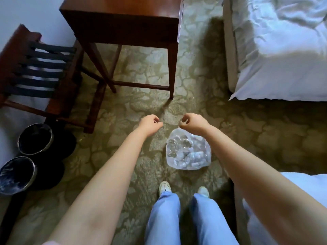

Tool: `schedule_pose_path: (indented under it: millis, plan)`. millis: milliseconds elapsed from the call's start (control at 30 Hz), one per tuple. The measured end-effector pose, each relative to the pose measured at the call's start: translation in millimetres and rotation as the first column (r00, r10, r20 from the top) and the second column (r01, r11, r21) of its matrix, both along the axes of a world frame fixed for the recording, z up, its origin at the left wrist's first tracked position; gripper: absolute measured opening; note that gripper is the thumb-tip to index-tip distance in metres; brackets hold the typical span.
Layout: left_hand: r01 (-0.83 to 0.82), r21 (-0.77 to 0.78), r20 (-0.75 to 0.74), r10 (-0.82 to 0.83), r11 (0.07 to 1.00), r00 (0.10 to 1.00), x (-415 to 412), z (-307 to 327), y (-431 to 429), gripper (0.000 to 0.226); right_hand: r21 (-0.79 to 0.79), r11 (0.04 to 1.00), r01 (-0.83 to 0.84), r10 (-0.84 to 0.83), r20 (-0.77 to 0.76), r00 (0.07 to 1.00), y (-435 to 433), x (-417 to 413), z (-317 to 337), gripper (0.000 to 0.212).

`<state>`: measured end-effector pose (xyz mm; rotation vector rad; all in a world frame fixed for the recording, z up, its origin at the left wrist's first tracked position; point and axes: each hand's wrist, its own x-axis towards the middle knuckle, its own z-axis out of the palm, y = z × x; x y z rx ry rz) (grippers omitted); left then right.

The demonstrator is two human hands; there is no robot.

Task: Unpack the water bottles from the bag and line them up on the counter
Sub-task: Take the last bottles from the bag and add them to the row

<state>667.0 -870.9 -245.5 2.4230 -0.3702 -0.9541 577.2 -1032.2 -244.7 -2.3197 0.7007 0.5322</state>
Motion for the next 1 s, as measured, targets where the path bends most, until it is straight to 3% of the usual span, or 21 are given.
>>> schedule_pose_path:
  millis: [267, 633, 733, 1000]
  plan:
    - [0.008, 0.085, -0.066, -0.002, 0.996, 0.998, -15, -121, -42, 0.032, 0.056, 0.994, -0.097, 0.101, -0.065, 0.993, -54, 5, -124, 0.032]
    - [0.074, 0.128, -0.132, -0.057, 0.989, 0.99, -25, -350, -87, 0.031, 0.086, 0.978, -0.189, 0.202, -0.195, 0.96, -87, -4, -372, 0.036]
    - [0.098, 0.151, -0.135, -0.078, 0.984, 0.988, -25, -411, -93, 0.021, 0.089, 0.975, -0.205, 0.219, -0.188, 0.958, -88, 5, -438, 0.036]
    - [0.177, 0.154, -0.145, -0.155, 0.972, 0.977, -23, -526, -110, 0.028, 0.113, 0.962, -0.249, 0.265, -0.16, 0.951, -96, 13, -554, 0.04]
